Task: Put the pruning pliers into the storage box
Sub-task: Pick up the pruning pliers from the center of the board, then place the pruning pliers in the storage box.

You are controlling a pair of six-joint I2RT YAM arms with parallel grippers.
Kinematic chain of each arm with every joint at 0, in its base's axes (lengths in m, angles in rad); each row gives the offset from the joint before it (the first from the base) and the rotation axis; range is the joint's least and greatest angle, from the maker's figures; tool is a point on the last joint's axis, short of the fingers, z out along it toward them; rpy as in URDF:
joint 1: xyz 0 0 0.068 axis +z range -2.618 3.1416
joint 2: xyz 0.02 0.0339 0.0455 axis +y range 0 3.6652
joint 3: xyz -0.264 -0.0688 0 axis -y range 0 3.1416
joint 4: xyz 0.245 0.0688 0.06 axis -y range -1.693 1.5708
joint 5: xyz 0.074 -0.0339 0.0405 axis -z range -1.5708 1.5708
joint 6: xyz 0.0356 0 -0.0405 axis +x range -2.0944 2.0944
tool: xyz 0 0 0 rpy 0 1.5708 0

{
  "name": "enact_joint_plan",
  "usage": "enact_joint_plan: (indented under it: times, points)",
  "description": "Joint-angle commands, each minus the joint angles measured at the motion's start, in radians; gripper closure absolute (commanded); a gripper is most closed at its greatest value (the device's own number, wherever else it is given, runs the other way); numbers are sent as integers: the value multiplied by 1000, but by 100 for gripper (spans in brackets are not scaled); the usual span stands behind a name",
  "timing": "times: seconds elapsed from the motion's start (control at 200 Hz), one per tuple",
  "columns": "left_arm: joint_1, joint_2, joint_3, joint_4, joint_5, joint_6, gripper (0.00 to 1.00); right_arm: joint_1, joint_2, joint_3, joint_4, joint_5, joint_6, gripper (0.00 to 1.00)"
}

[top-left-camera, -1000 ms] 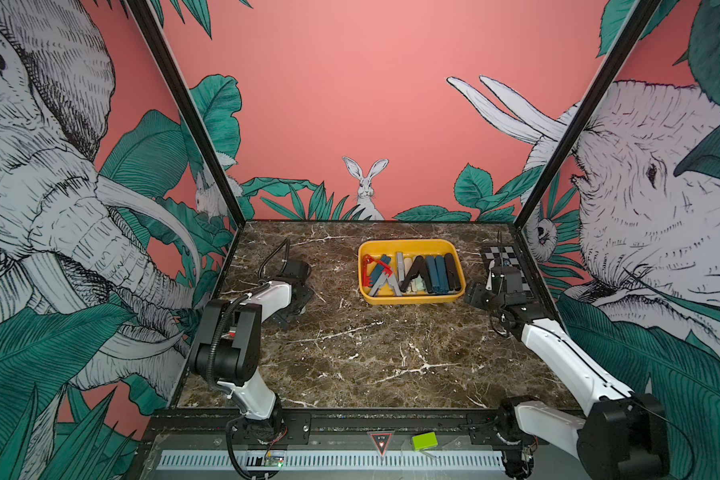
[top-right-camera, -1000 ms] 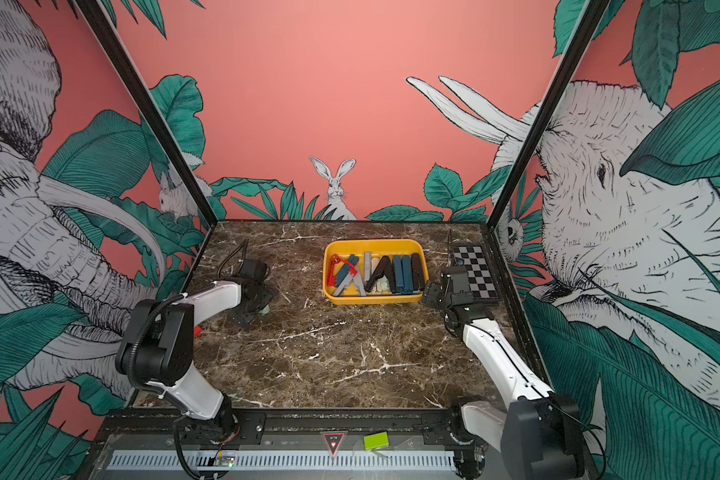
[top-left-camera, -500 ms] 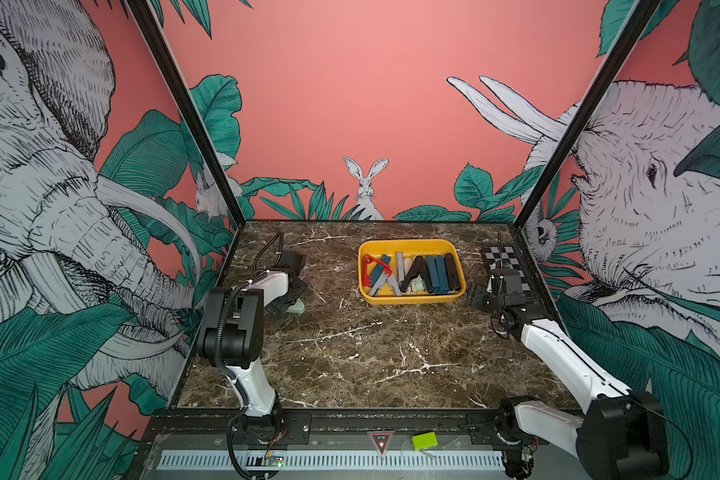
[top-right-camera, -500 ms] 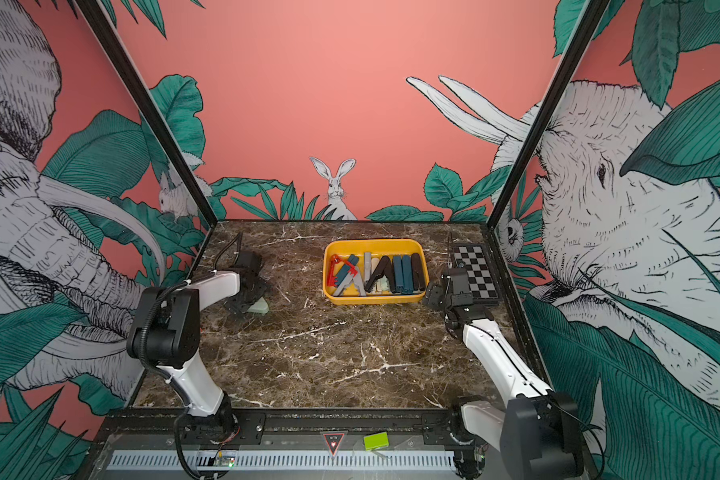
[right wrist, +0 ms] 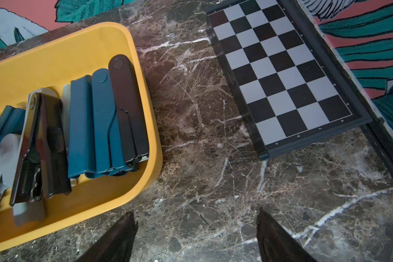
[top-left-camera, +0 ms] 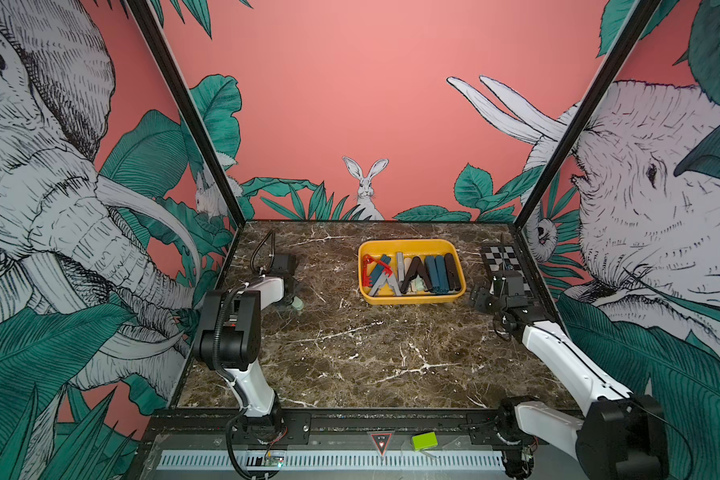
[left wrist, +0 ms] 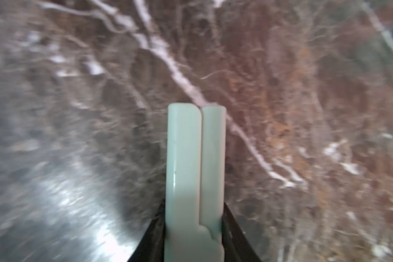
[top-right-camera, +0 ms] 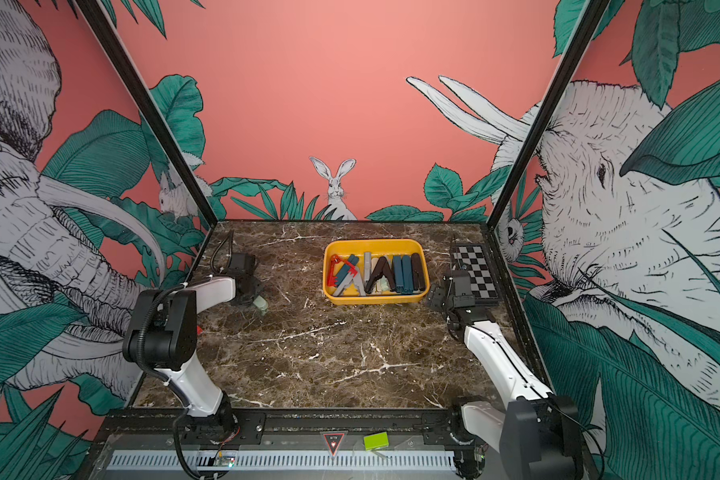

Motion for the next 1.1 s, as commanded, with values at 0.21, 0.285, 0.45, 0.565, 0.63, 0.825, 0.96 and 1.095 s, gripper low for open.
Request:
enact_joint_plan:
  times: [0.21,0.285,0.45,0.565,0.63,0.825,0.96,1.095]
  points:
    - [-30,-38,-12,169,290,106,100,-76,-28,-34,20,-19,-15,18]
    - [-72,-87,40,167,278,171,98,-91,-8,-33,37,-56,-12,18]
    - [-192,-106,206,151,279,315,98,-104,36,-21,56,-121,9,18]
    - [-258,-46,313,181,351,347,99,-106,36,-21,56,-137,19,18]
    - [-292,5,387,191,407,356,100,-106,28,-20,55,-141,21,18]
    - [-432,191,594,211,498,399,100,-106,9,-19,43,-139,25,18]
    - [-496,307,731,172,529,414,99,-107,7,-16,37,-144,26,19]
    - [-525,395,828,69,490,428,99,-107,1,-14,31,-146,26,19]
